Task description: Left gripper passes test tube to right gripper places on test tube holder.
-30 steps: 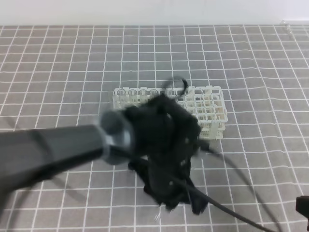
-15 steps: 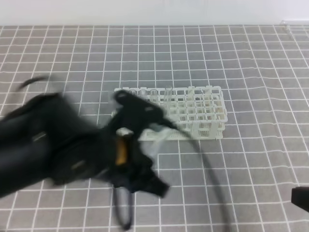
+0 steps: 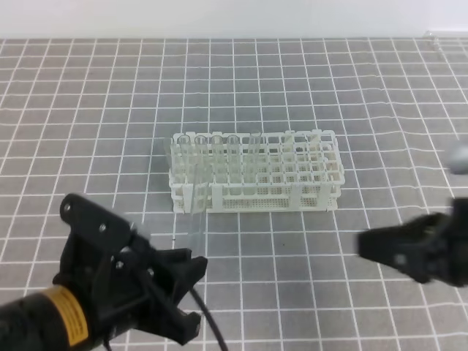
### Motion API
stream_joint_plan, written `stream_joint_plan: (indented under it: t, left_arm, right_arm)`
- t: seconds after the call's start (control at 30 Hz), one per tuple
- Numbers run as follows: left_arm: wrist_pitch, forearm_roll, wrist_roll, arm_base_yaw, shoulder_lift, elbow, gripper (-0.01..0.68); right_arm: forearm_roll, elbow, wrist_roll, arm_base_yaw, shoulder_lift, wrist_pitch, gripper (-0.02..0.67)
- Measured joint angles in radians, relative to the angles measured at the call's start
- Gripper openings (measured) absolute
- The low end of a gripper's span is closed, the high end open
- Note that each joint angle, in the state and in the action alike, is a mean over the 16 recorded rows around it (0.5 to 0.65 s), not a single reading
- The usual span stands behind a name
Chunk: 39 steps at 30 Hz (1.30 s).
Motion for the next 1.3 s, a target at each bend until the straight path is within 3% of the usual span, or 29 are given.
stream_joint_plan:
  t: [0.33, 0.57, 0.8, 0.97, 1.3]
  left_arm:
    - [-0.237, -0.008, 0.011, 0.001, -0.027, 0.09, 0.028]
    - [-0.334, -0.005, 0.05, 0.001, -0.025, 0.111, 0.046]
    - [-0.48, -0.016, 0.109, 0.0, -0.013, 0.167, 0.069]
    - [-0.607, -0.03, 0.143, 0.0, 0.011, 0.213, 0.058]
    - [-0.773, -0.042, 0.165, -0.001, 0.1, 0.244, 0.075]
  right_arm:
    - [-0.073, -0.097, -0.057, 0.327, 0.131, -0.31, -0.013]
    - [-0.171, -0.031, -0.06, 0.534, 0.106, -0.676, -0.013]
    - [-0.206, 0.06, -0.061, 0.681, 0.069, -0.971, 0.005]
    - [-0.209, 0.086, -0.054, 0.741, 0.072, -1.078, 0.087]
    - [-0.285, 0.081, 0.053, 0.768, 0.134, -1.202, 0.359]
